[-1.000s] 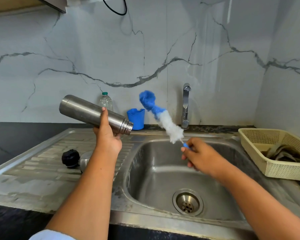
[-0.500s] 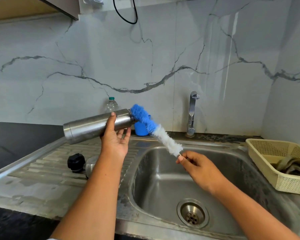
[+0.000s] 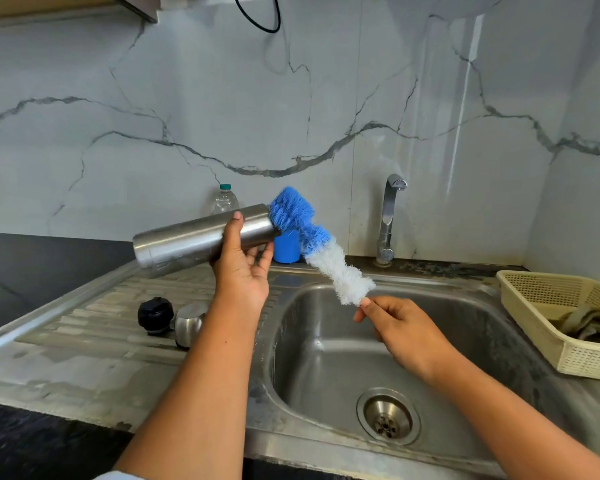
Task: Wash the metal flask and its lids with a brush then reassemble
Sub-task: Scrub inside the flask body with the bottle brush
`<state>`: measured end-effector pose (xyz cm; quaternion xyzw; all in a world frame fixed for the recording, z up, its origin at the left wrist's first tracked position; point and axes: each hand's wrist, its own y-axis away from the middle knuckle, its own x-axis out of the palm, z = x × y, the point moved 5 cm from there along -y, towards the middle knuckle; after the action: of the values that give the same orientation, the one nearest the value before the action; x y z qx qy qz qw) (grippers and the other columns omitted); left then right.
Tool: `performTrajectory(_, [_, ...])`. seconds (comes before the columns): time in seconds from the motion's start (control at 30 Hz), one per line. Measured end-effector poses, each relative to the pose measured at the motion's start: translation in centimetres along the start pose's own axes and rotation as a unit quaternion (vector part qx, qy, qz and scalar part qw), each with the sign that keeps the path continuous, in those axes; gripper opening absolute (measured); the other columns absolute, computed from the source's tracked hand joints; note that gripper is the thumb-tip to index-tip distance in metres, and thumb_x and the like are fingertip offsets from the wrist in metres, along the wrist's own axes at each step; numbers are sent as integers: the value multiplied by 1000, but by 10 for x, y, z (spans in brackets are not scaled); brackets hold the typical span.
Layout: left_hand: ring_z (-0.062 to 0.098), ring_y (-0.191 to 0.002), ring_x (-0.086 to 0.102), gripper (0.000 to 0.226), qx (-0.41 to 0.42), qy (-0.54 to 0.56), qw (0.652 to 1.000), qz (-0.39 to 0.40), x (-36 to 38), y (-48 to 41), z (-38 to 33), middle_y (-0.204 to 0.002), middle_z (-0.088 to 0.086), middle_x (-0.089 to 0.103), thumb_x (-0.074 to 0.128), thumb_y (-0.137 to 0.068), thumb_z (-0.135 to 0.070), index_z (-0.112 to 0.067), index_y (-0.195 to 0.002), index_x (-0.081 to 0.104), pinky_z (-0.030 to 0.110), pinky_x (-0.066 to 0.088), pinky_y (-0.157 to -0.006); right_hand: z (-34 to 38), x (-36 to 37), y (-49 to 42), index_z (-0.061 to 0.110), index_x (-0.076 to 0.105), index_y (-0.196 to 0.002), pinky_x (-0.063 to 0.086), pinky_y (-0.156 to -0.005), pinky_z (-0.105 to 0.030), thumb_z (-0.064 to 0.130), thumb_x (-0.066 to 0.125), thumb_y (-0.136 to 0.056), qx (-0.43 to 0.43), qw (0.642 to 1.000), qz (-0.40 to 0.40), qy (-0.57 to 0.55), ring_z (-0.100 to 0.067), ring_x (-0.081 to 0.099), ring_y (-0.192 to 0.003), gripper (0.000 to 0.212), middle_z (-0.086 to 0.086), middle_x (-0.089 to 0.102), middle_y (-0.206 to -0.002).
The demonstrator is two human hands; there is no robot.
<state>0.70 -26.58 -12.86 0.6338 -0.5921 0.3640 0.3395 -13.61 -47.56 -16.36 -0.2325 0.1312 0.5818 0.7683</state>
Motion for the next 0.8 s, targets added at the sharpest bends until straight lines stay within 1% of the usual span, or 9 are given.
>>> performTrajectory(0.13, [25,-110,72,61,-9,-15,1000,9,5,4,10,-123,12,73,88,-79,-26,-17,-133,60,38,64,-85,0,-1,-5,25,72,-82,36,-53,-27,44,49,-104,11,999,-42,10,-7,36,-43,38,1,41,-57])
performTrajectory(0.2, [23,-110,72,59,7,-7,1000,7,3,-1,1,-124,10,73,88,-79,-27,-18,-131,62,36,64,-82,-2,-4,-2,26,71,-82,37,-56,-28,45,49,-104,2,999,-37,31,-8,37,-45,37,3,41,-55])
performTrajectory(0.27, [22,-109,73,60,18,-9,1000,9,2,-3,-4,-123,9,73,89,-78,-29,-20,-131,61,34,64,-79,-3,-4,1,26,71,-83,37,-56,-29,45,48,-104,0,999,-30,38,-9,37,-47,37,5,40,-53])
performTrajectory(0.37, [21,-108,74,58,5,-42,999,23,6,5,9,-121,8,75,88,-79,-26,-22,-129,59,37,63,-86,-2,0,-3,25,71,-84,35,-53,-27,45,48,-104,13,999,-46,23,-8,36,-43,37,9,39,-48])
performTrajectory(0.43, [19,-108,73,56,10,-65,998,20,9,8,14,-122,6,74,88,-80,-23,-21,-129,60,39,63,-89,-3,-3,-7,26,71,-84,37,-53,-28,46,48,-104,27,998,-61,22,-7,36,-42,37,10,41,-47])
performTrajectory(0.53, [20,-110,72,59,32,-42,999,9,6,2,3,-125,6,72,88,-80,-22,-22,-131,58,38,63,-87,-7,-13,-5,28,70,-84,39,-54,-28,47,47,-104,22,996,-61,59,-6,38,-42,36,10,43,-45])
performTrajectory(0.63, [21,-109,73,58,40,-34,999,4,0,-1,-1,-125,6,72,87,-80,-25,-24,-129,56,36,64,-83,-8,-15,-1,30,69,-86,37,-50,-24,47,45,-104,13,995,-57,83,-4,38,-40,35,12,42,-42])
performTrajectory(0.73, [20,-109,73,50,29,-87,996,20,4,7,13,-124,4,73,87,-80,-22,-27,-122,60,39,63,-88,-3,-11,-6,30,68,-87,35,-43,-18,44,45,-106,8,993,-70,93,-3,39,-38,34,14,44,-40])
performTrajectory(0.8, [19,-111,72,50,38,-94,995,13,5,7,14,-125,2,73,88,-79,-20,-27,-120,60,42,62,-91,-2,-15,-7,31,68,-87,35,-42,-19,44,45,-106,6,991,-84,105,-3,41,-38,32,14,47,-42])
